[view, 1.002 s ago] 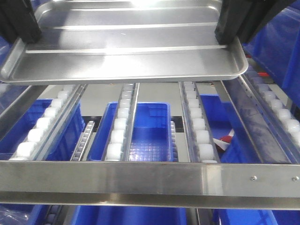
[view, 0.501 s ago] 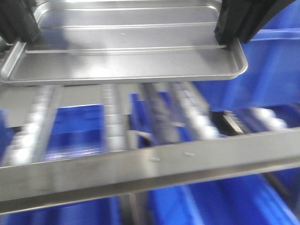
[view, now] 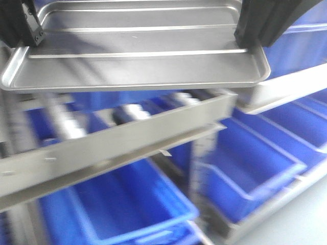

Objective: Grab silver tray and stack on right shelf
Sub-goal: 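Hold the tray raised with both grippers while the base drives to another shelf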

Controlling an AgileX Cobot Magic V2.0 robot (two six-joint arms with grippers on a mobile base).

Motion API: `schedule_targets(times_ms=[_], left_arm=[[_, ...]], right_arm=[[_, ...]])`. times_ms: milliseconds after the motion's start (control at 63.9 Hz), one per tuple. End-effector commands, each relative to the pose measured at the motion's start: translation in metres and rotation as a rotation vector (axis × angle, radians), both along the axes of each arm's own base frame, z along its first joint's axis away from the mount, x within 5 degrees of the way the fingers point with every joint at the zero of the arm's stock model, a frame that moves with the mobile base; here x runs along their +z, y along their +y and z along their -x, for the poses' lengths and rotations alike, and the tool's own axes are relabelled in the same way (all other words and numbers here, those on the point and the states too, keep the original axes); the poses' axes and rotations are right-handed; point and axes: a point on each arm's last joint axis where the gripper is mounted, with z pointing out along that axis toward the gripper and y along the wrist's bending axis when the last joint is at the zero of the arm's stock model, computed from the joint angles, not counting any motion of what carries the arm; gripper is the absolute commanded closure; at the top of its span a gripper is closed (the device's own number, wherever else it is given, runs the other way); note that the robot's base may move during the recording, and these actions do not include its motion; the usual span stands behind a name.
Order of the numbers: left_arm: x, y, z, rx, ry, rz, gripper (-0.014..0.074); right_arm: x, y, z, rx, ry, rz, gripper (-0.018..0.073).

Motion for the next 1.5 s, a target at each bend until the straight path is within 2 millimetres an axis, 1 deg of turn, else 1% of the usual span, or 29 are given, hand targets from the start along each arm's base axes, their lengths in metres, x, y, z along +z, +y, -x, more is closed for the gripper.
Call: schedule_targets(times_ms=[0, 1487], left_arm=[[0.0181, 0.0015, 0.0033, -0.028, -0.081, 0.014, 0.0689], [0.0181, 0.0015, 0.0033, -0.028, -0.081, 0.014, 0.0689]], right_arm=[[0.0216, -0.0042, 0.0021, 0.027, -0.112, -0.025, 0.0502], [0.0216, -0.0042, 0.0021, 0.027, -0.111, -0.026, 0.0502]])
